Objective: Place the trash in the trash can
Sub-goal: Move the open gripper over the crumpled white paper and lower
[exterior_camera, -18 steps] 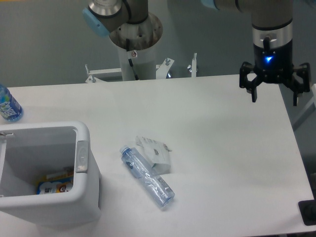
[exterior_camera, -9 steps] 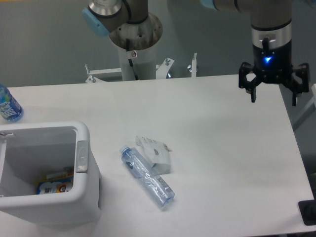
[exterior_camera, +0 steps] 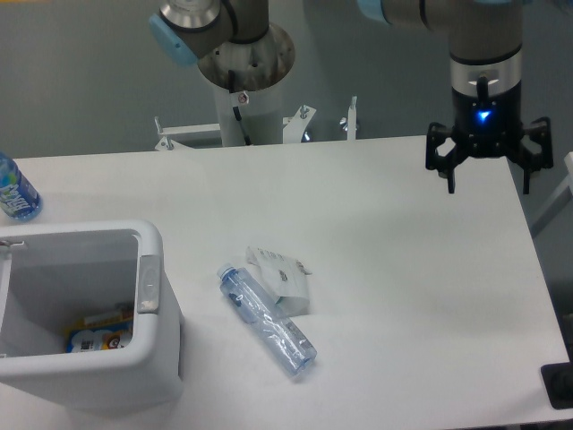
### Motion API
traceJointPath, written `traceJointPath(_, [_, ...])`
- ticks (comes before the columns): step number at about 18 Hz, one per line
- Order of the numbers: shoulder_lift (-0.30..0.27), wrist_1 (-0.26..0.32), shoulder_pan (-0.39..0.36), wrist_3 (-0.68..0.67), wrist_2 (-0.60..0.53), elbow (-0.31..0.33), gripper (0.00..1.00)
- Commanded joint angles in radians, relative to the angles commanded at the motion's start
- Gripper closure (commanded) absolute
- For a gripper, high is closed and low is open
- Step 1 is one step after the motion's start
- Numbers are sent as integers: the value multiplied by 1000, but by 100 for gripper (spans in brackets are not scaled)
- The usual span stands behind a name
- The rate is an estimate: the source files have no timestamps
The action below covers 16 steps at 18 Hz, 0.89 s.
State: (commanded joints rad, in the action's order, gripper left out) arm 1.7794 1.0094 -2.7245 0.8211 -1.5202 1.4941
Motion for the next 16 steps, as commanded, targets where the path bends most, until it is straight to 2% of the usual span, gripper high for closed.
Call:
traceJointPath(3, [5, -18, 26, -156, 2, 18, 0])
traceJointPath(6, [11, -25, 52, -247, 2, 43, 0])
traceJointPath(11, [17, -26, 101, -293, 2, 135, 0])
traceJointPath(14, [34, -25, 141, -295, 21, 169, 0])
traceJointPath(15, [44, -25, 150, -296, 43, 179, 0])
traceJointPath(16, [73, -25, 178, -301, 82, 227, 0])
